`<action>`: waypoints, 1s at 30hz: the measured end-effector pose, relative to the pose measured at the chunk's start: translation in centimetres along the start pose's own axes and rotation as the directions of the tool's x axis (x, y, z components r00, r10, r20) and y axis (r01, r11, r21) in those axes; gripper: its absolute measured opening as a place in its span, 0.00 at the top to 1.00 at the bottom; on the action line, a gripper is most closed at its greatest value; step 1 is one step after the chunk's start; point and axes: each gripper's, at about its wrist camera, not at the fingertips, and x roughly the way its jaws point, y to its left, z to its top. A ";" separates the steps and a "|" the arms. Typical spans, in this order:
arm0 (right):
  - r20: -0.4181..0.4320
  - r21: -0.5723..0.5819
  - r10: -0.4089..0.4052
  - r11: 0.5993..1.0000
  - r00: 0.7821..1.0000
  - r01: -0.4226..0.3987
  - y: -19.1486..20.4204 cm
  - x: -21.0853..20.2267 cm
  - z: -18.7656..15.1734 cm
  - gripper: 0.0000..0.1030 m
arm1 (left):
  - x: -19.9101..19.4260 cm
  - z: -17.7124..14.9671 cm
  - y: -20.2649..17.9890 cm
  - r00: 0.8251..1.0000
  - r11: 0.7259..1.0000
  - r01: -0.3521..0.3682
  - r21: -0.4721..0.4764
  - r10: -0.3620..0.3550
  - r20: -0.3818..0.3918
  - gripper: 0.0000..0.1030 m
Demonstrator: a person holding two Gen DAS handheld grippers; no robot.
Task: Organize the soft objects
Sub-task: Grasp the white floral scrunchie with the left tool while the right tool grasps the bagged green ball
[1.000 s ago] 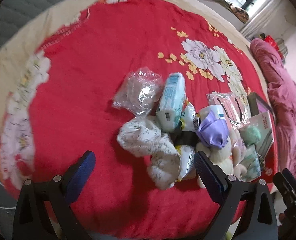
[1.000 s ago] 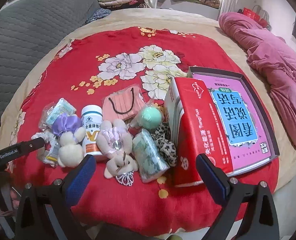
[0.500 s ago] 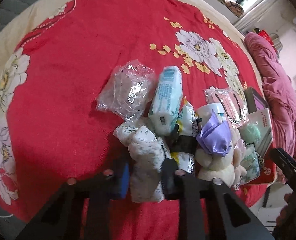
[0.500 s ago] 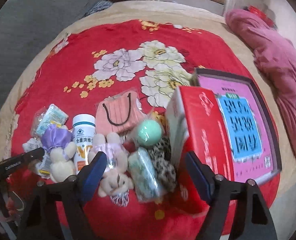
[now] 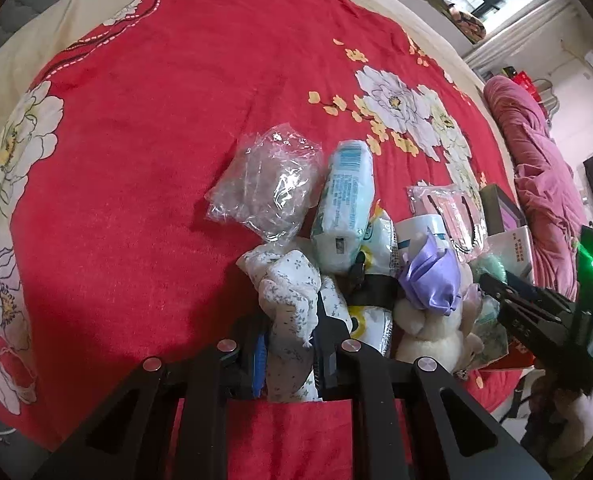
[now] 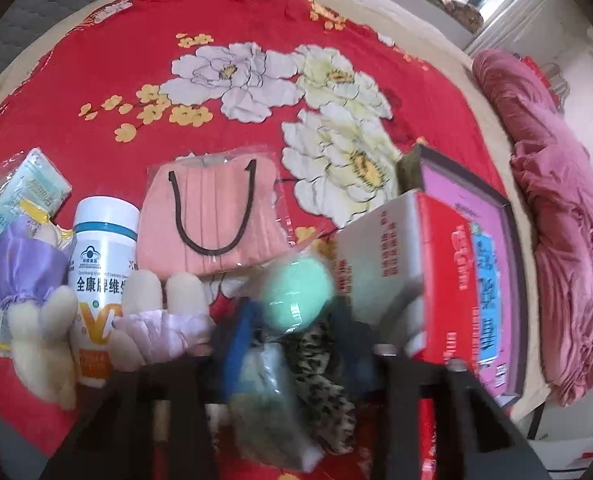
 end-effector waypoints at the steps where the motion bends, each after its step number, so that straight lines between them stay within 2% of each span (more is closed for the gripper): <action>1: 0.006 0.010 -0.002 1.000 1.000 0.002 0.0 0.1 0.1 0.67 | -0.1 -0.1 0.0 1.000 1.000 -0.001 0.002 0.001 0.000 0.84; 4: 0.018 0.046 0.021 0.999 1.000 -0.022 -0.6 -0.2 0.2 0.69 | -0.3 -0.3 -0.1 1.000 1.000 0.001 0.009 -0.001 -0.001 0.84; 7: 0.050 0.091 0.095 0.991 0.994 -0.099 -1.5 -1.7 -0.1 0.70 | -1.0 -0.4 -0.5 1.000 1.000 0.007 0.018 -0.007 0.009 0.84; 10: 0.080 0.146 0.171 0.972 0.982 -0.182 -3.0 -3.7 -0.9 0.70 | -1.8 -0.7 -0.8 1.000 1.000 0.015 0.023 -0.016 0.022 0.85; 13: 0.114 0.177 0.215 0.956 0.970 -0.233 -4.2 -5.6 -1.9 0.70 | -3.0 -0.8 -1.3 0.999 0.999 0.022 0.031 -0.024 0.042 0.85; 26: 0.186 0.203 0.272 0.930 0.944 -0.308 -5.1 -9.2 -4.3 0.70 | -8.6 -1.9 -3.5 0.991 0.995 0.015 0.099 -0.028 0.129 0.85; 30: 0.233 0.200 0.293 0.919 0.927 -0.341 -5.7 -11.1 -4.8 0.70 | -10.1 -2.3 -5.0 0.988 0.991 0.011 0.135 -0.032 0.151 0.85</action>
